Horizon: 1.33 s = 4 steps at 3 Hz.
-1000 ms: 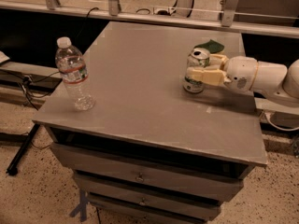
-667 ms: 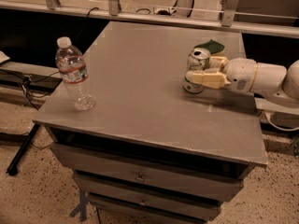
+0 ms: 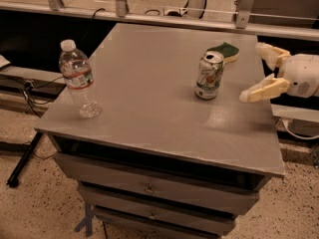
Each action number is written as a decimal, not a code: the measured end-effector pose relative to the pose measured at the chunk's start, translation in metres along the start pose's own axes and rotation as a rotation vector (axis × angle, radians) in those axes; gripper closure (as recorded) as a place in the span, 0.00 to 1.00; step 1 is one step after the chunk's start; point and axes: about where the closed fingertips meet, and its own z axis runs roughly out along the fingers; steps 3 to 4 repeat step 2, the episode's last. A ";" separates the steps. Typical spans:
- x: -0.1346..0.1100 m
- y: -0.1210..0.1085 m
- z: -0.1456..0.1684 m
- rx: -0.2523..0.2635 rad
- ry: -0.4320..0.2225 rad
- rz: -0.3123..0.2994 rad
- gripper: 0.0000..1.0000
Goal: Place 7up can upright
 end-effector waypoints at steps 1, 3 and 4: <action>-0.028 -0.005 -0.070 0.106 0.060 -0.049 0.00; -0.034 -0.007 -0.081 0.125 0.065 -0.059 0.00; -0.034 -0.007 -0.081 0.125 0.065 -0.059 0.00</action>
Offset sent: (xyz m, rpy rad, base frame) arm -0.0261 -0.0506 0.0331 -0.0636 -0.0296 -0.0909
